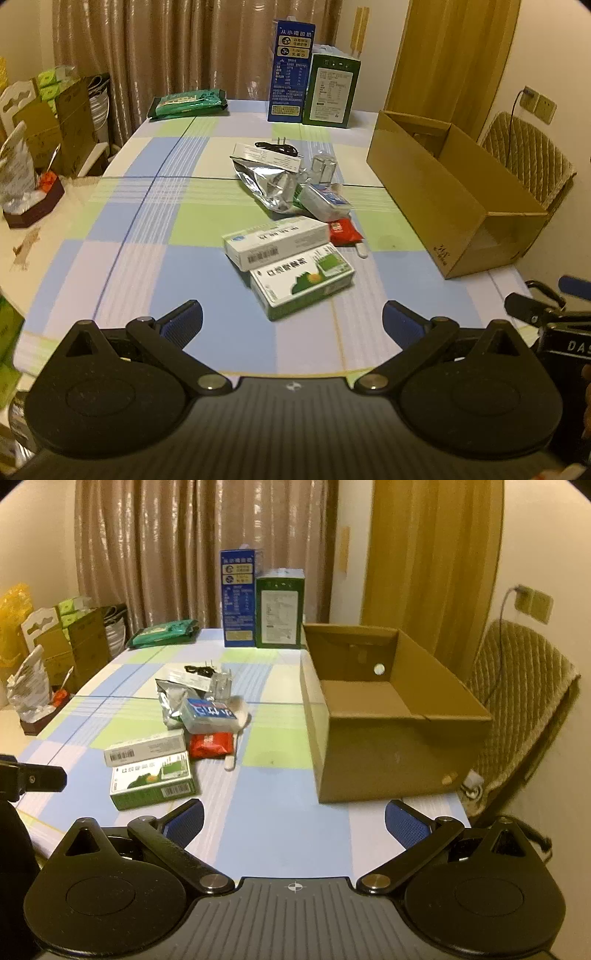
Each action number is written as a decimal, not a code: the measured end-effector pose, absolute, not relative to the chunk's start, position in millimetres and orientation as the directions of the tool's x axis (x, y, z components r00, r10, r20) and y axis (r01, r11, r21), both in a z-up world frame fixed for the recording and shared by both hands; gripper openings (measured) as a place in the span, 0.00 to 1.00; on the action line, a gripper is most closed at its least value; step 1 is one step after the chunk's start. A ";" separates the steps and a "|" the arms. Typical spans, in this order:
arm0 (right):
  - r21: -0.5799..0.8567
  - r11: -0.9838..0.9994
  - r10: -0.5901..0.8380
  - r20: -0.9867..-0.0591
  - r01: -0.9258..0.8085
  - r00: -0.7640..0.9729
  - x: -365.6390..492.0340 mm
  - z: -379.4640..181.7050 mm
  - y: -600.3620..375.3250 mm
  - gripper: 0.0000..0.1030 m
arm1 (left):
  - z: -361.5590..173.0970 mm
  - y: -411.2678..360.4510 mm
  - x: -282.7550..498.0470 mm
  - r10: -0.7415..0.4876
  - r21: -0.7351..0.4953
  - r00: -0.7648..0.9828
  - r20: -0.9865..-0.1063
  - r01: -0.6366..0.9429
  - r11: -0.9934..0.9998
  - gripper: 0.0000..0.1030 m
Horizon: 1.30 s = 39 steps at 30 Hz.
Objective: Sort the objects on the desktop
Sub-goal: 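Move both tools toward the medicine boxes on the table, then grasp the white Mecobalamin box with left tool while right tool grasps the green spray box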
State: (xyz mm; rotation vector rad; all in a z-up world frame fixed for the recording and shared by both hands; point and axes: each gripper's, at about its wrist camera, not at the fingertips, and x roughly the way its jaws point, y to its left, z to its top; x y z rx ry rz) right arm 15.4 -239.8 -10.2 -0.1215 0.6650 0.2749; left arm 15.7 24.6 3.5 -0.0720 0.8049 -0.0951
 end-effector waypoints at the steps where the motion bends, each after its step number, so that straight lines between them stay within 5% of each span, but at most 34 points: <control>1: -0.024 0.953 0.222 -0.625 -0.302 0.749 17.3 -10.2 -237.7 0.98 | 3.4 27.0 19.5 -0.114 -0.093 0.686 -0.719 0.067 0.993 0.99; 23: -0.217 0.643 0.464 -0.653 -0.734 0.599 66.4 -30.8 -154.1 0.98 | 5.2 53.1 109.8 -0.201 0.135 0.661 -0.723 0.421 0.897 0.99; 31: -0.185 0.523 0.486 -0.738 -0.832 0.469 103.2 -65.5 -127.0 0.98 | -35.4 54.0 158.8 -0.311 0.106 0.552 -0.773 0.597 0.795 0.98; 35: -0.175 0.469 0.499 -0.757 -0.866 0.423 118.9 -80.5 -115.6 0.90 | -60.9 55.7 188.9 -0.329 0.040 0.457 -0.826 0.630 0.776 0.81; 39: -0.151 0.427 0.510 -0.774 -0.892 0.376 132.5 -91.4 -108.2 0.84 | -82.3 58.9 214.5 -0.362 -0.019 0.401 -0.842 0.648 0.762 0.79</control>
